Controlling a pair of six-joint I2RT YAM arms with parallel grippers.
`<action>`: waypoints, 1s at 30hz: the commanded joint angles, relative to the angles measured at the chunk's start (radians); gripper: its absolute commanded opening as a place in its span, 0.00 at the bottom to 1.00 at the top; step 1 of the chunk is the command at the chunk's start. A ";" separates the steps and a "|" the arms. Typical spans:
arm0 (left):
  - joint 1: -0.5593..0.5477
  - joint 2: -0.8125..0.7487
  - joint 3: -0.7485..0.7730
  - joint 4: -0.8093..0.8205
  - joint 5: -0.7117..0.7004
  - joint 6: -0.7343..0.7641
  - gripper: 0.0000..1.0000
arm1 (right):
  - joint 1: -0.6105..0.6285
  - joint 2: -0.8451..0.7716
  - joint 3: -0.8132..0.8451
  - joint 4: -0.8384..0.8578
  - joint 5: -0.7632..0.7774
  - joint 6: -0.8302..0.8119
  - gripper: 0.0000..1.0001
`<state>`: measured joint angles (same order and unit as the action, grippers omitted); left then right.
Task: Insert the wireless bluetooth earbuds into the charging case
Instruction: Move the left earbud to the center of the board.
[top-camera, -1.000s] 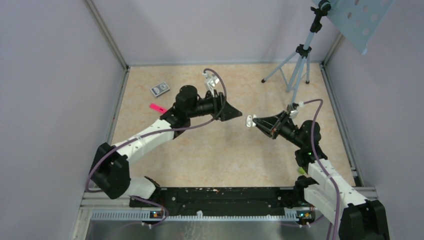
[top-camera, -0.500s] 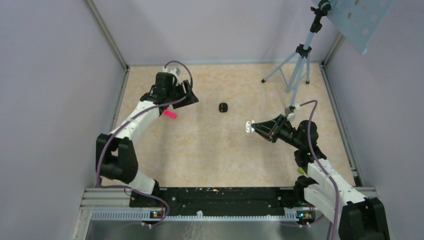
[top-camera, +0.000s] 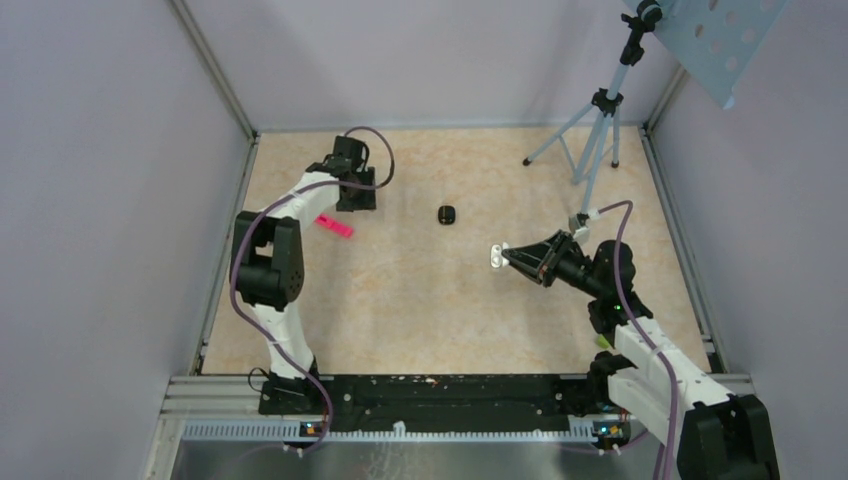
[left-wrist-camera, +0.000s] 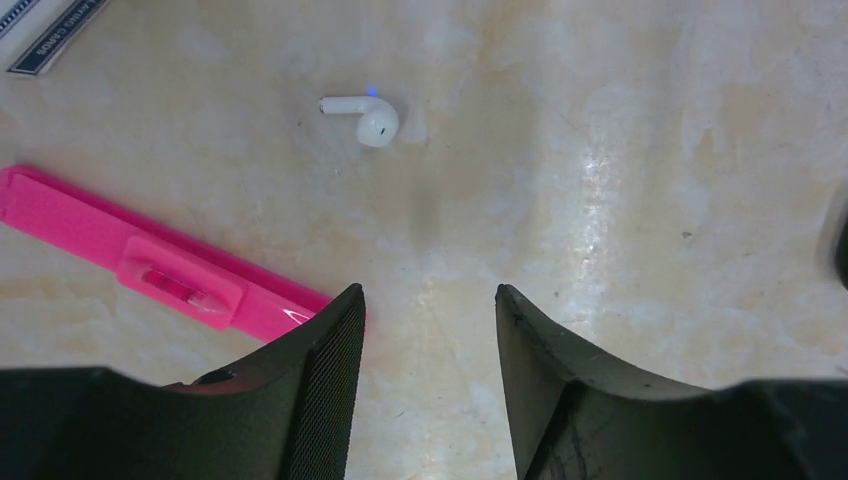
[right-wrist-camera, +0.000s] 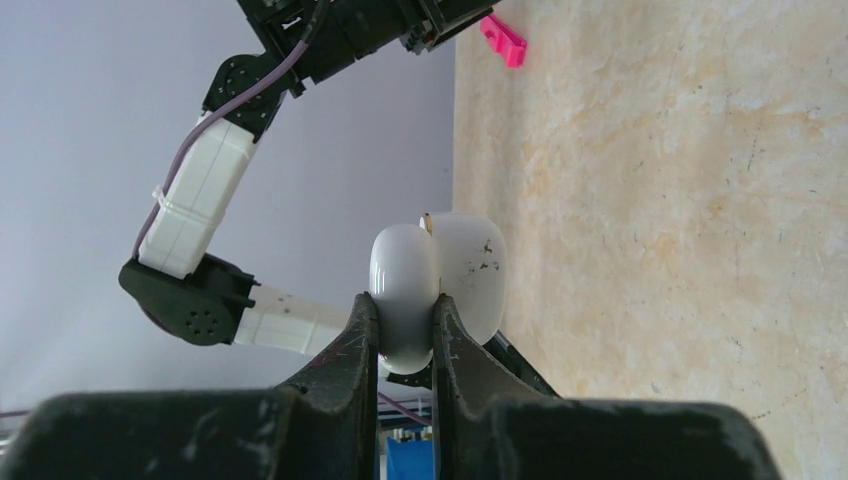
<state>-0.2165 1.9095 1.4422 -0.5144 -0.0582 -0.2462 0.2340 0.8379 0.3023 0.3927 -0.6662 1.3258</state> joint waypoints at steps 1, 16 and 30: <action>0.009 0.022 0.047 0.075 -0.056 0.105 0.55 | 0.013 0.000 0.036 0.021 -0.010 -0.016 0.00; 0.032 0.223 0.237 0.034 -0.033 0.122 0.50 | 0.012 -0.004 0.061 -0.013 -0.010 -0.022 0.00; 0.032 0.230 0.207 0.040 -0.045 0.127 0.37 | 0.014 -0.008 0.079 -0.041 -0.007 -0.031 0.00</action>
<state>-0.1890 2.1391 1.6432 -0.4862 -0.0944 -0.1272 0.2340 0.8402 0.3305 0.3351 -0.6708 1.3083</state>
